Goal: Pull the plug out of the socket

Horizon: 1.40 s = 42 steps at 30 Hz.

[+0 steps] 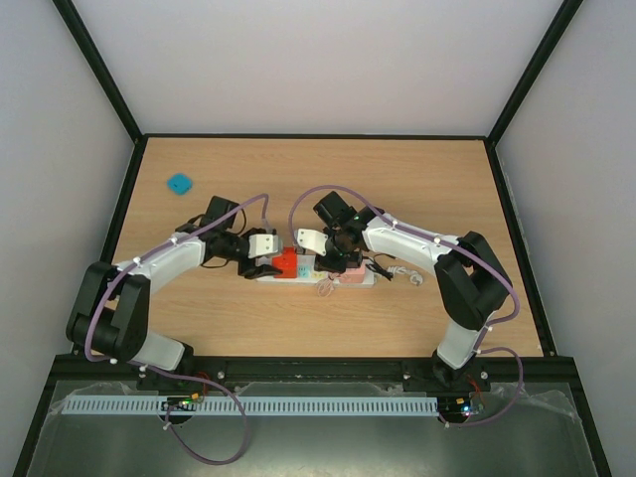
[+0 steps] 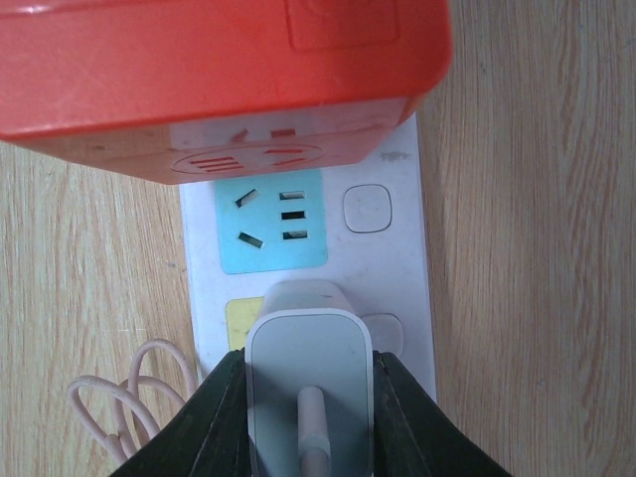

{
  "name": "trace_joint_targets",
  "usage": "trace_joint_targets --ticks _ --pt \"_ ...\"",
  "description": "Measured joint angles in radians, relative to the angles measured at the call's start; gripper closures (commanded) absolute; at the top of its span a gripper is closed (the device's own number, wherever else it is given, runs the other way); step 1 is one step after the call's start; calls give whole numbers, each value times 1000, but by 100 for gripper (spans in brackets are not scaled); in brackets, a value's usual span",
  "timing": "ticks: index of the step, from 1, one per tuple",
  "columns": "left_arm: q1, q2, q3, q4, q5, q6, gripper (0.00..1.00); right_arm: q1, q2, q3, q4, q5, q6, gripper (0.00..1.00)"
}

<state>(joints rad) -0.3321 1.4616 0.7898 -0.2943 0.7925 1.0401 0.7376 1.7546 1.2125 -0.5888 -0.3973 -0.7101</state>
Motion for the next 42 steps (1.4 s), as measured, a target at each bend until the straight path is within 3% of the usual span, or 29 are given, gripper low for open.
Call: trace_joint_targets --ticks 14,20,25,35,38,42 --pt "87 -12 71 -108 68 11 61 0 0 0 3 0 3 80" --pt "132 -51 95 -157 67 26 61 0 -3 -4 11 3 13 51" --pt "186 -70 116 -176 51 17 61 2 -1 -7 20 21 34 35" --pt "256 -70 222 -179 -85 -58 60 2 3 21 19 26 63 13" --pt "266 -70 232 -157 -163 -77 60 2 3 31 21 19 70 1" --pt "270 -54 249 -125 -291 -97 60 2 3 42 27 11 75 2"
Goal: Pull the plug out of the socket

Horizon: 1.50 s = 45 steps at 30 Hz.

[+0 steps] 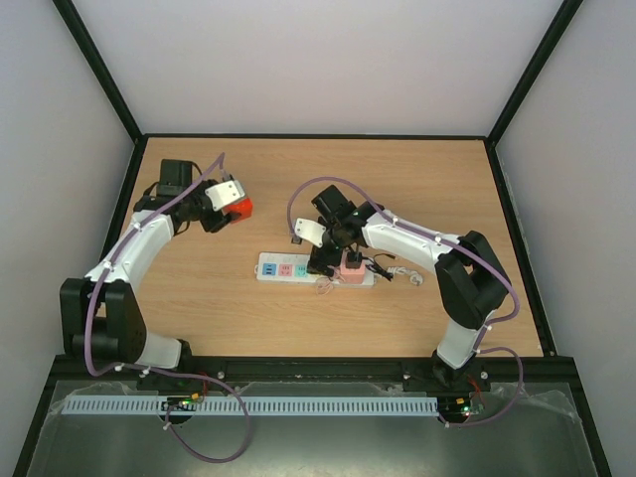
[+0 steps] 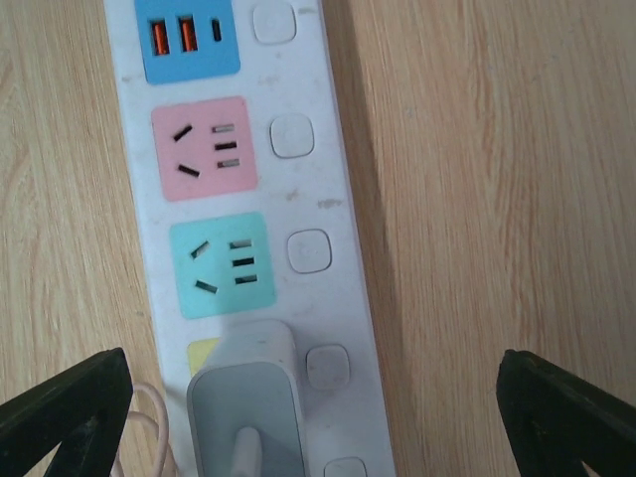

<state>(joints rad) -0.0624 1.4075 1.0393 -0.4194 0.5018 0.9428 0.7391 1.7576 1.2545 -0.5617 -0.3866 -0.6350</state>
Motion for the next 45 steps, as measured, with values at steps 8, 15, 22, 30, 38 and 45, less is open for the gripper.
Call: trace_joint_targets --ticks 8,15,22,30,38,45 --pt "25 89 58 135 -233 -34 60 0 -7 38 14 -23 28 2" --pt "36 238 159 247 -410 2 60 0 -71 46 22 -49 61 2" --pt "40 405 257 349 -558 65 60 0 -182 35 34 -68 84 2" --pt "38 560 343 474 -701 159 60 -43 -285 -69 61 -79 98 2" --pt "25 686 352 627 -837 319 58 -104 -330 -102 82 -101 119 2" --pt "8 744 352 705 -888 438 55 -113 -340 -103 96 -119 124 2"
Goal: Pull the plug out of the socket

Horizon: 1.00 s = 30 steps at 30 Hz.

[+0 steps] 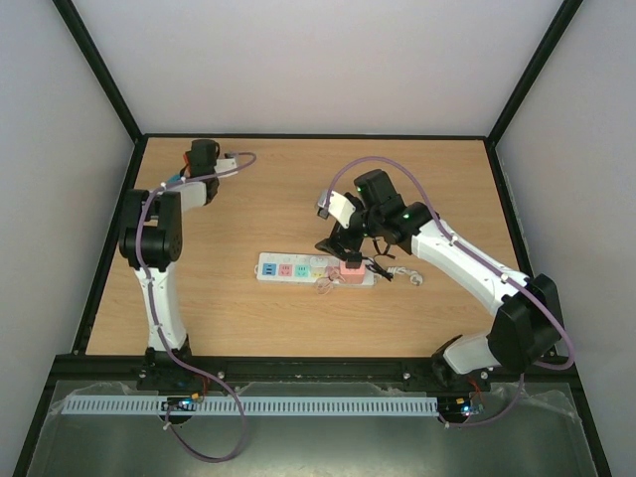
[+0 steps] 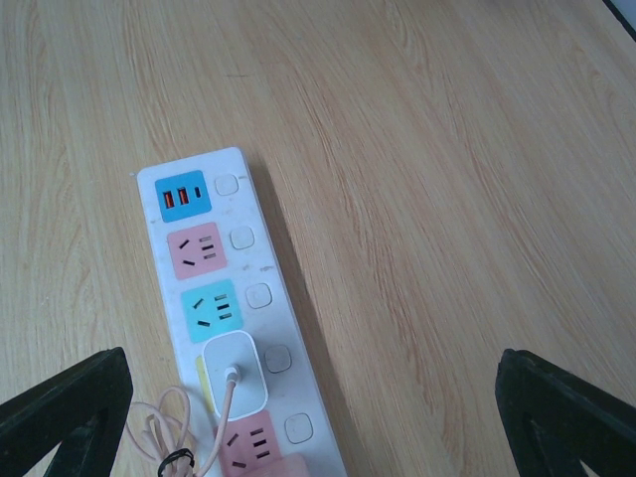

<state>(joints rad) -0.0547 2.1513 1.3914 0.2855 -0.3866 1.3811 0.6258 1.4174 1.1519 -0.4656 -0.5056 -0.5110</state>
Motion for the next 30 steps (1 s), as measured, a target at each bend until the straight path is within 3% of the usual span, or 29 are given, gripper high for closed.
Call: trace_joint_targets --ticks 14,30 --pt "-48 53 -1 68 -33 77 52 -5 0 -7 2 -11 0 2" --pt "-67 21 -105 150 -60 68 22 -5 0 -7 1 -11 0 2"
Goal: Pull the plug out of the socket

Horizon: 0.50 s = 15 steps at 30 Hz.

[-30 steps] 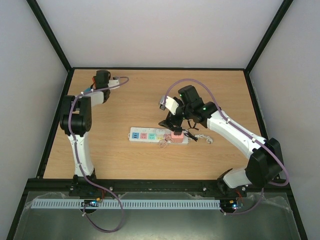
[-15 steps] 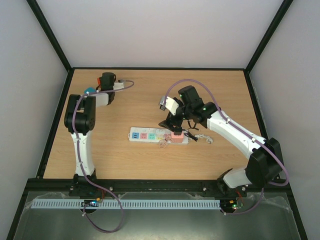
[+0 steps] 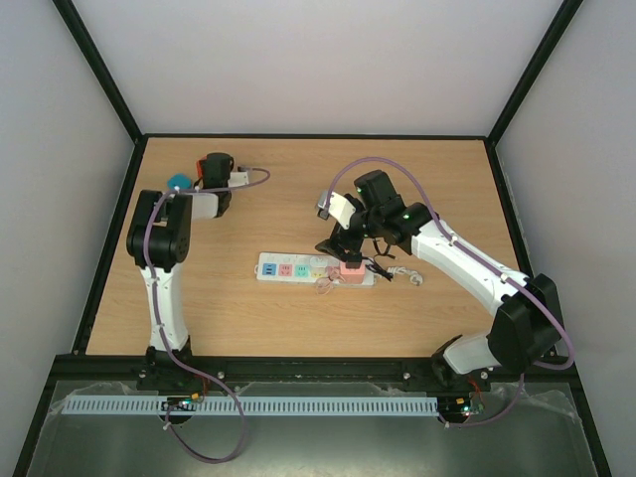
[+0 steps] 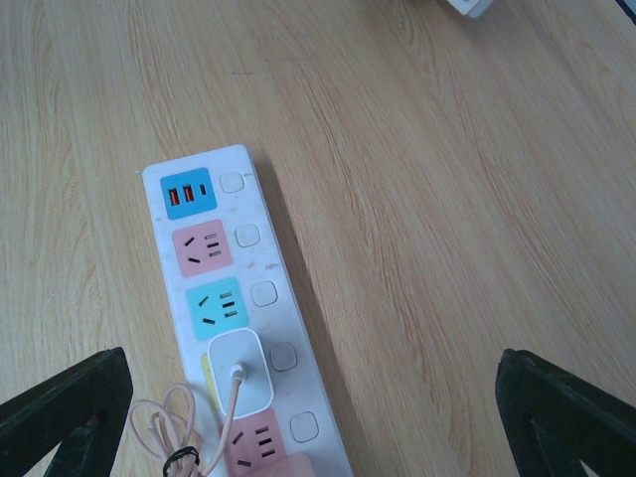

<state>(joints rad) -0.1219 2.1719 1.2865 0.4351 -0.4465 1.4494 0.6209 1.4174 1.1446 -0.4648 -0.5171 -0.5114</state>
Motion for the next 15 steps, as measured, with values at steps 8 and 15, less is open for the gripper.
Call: trace_joint_targets --ticks 8,15 --pt "-2 -63 -72 -64 21 -36 1 0 0 0 -1 -1 0 2" --pt "-2 -166 -77 -212 72 -95 0 0 0 1 -2 -2 0 2"
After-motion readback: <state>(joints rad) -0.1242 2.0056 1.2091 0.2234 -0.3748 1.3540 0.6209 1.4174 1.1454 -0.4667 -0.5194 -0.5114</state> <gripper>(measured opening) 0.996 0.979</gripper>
